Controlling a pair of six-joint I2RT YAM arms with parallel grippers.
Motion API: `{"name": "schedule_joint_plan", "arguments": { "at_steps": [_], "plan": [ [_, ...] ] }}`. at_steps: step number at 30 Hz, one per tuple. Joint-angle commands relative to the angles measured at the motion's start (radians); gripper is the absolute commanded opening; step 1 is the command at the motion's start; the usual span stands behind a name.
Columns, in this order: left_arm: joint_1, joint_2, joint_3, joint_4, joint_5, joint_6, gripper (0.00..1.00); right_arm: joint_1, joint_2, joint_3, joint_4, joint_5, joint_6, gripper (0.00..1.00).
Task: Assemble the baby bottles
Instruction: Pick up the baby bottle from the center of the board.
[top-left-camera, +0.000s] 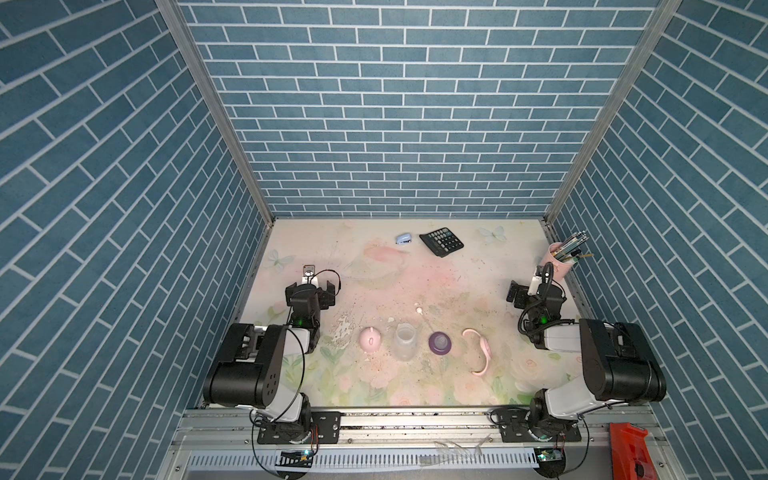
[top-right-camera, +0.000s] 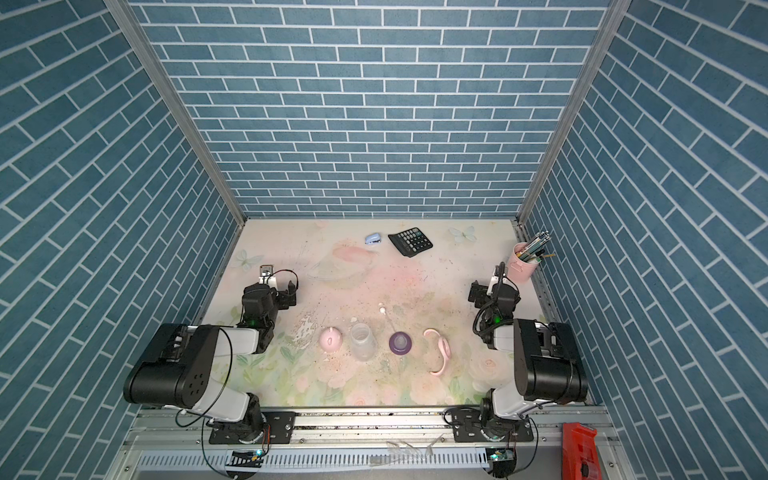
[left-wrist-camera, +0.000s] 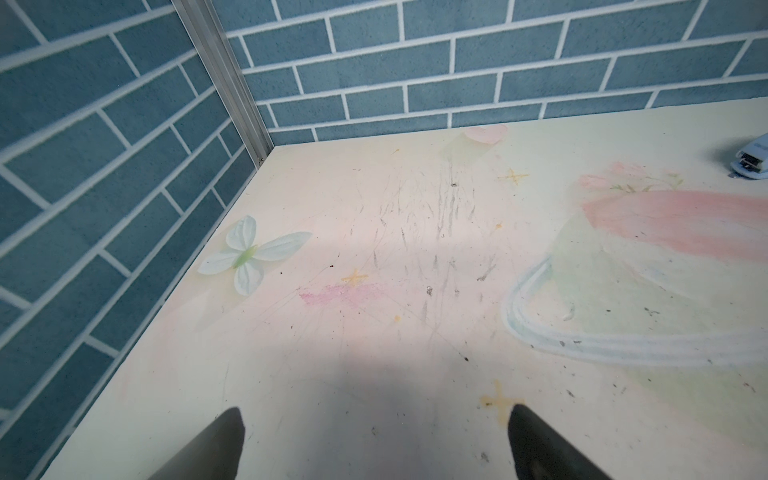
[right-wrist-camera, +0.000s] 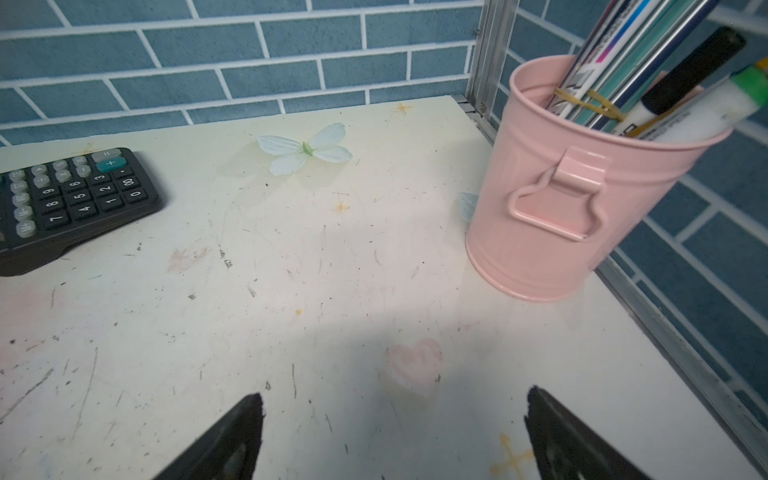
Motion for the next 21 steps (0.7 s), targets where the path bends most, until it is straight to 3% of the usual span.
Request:
{"name": "schedule_joint_plan", "arguments": {
  "at_steps": [1, 5, 11, 16, 21],
  "plan": [
    [0.007, 0.007, 0.018, 0.02, 0.004, 0.008, 1.0, 0.001, 0.009, 0.017, 0.016, 0.001, -0.036, 0.98],
    [0.006, -0.026, -0.003, 0.034, 0.001, 0.011, 1.0, 0.002, -0.014, 0.024, -0.01, -0.006, -0.044, 0.97],
    [-0.009, -0.293, -0.013, -0.167, -0.004, 0.01, 0.99, 0.029, -0.254, 0.098, -0.35, -0.071, -0.042, 0.99],
    [-0.045, -0.472, 0.031, -0.359, 0.044, -0.013, 0.99, 0.139, -0.448, 0.139, -0.557, -0.171, -0.009, 0.98],
    [-0.073, -0.55, 0.058, -0.44, 0.119, -0.029, 1.0, 0.244, -0.567, 0.174, -0.713, -0.395, -0.004, 0.96]
  ]
}}
